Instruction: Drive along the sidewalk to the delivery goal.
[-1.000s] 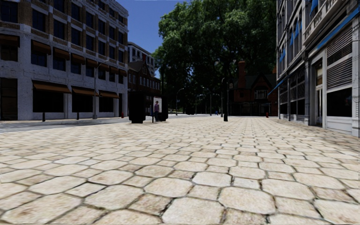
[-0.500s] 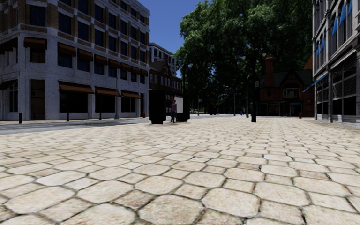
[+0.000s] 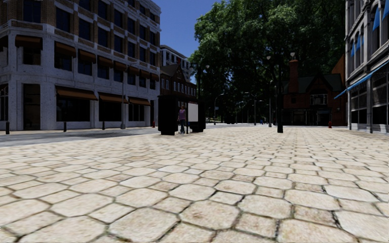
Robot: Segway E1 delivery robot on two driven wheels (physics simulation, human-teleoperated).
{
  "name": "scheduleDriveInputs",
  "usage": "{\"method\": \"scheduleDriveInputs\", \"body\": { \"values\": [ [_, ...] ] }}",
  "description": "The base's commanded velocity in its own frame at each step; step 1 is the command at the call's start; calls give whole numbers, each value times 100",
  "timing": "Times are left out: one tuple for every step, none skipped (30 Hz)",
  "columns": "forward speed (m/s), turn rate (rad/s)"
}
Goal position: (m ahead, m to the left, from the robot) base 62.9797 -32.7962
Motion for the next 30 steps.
{"method": "scheduleDriveInputs", "body": {
  "values": [
    [200,0],
    [200,0],
    [200,0],
    [200,0],
    [200,0],
    [200,0],
    [200,0],
    [200,0],
    [200,0],
    [200,0],
    [200,0],
    [200,0],
    [200,0],
    [200,0],
    [200,0],
    [200,0],
    [200,0],
    [200,0],
    [200,0],
    [200,0],
    [200,0],
    [200,0],
    [200,0],
    [200,0],
    [200,0],
    [200,0],
    [200,0],
    [200,0],
    [200,0],
    [200,0]
  ]
}}
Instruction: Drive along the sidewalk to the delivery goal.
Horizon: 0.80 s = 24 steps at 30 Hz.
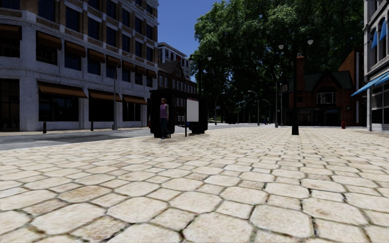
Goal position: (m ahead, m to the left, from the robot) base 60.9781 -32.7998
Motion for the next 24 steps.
{"method": "scheduleDriveInputs", "body": {
  "values": [
    [200,0],
    [200,0],
    [200,0],
    [200,0],
    [200,0],
    [200,0],
    [200,0],
    [200,0],
    [200,0],
    [200,0],
    [200,0],
    [200,0],
    [200,0],
    [200,0],
    [200,0],
    [200,0],
    [200,0],
    [200,0],
    [200,0],
    [200,0],
    [200,0],
    [200,0],
    [200,0],
    [200,0]
  ]
}}
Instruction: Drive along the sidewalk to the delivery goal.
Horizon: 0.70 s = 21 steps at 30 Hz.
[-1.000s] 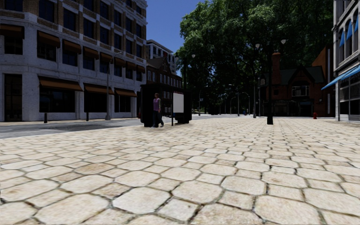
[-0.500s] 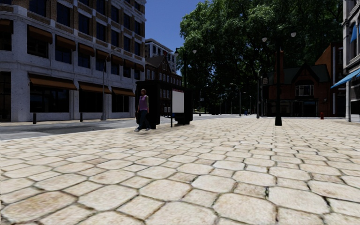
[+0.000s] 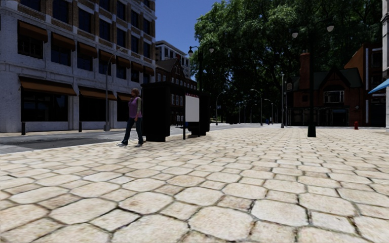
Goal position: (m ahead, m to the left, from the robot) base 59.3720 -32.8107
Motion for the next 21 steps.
{"method": "scheduleDriveInputs", "body": {
  "values": [
    [200,0],
    [200,0],
    [200,0],
    [200,0],
    [200,0],
    [200,0],
    [200,0],
    [200,0],
    [200,0],
    [200,0],
    [200,0],
    [200,0],
    [200,0],
    [200,0],
    [200,0],
    [200,0],
    [200,0],
    [200,0],
    [200,0],
    [200,0],
    [200,0]
  ]
}}
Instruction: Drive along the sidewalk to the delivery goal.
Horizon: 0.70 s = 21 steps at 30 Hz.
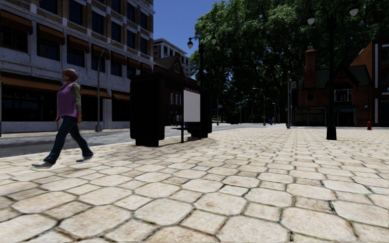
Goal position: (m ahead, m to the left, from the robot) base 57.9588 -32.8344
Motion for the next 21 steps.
{"method": "scheduleDriveInputs", "body": {
  "values": [
    [200,0],
    [200,0],
    [200,0],
    [200,0],
    [200,0],
    [200,0],
    [200,0],
    [200,0],
    [200,0],
    [200,0],
    [200,0],
    [200,0],
    [200,0],
    [200,0],
    [200,0],
    [200,0],
    [200,-1],
    [200,-6],
    [200,-6],
    [200,-15],
    [200,-18]
  ]
}}
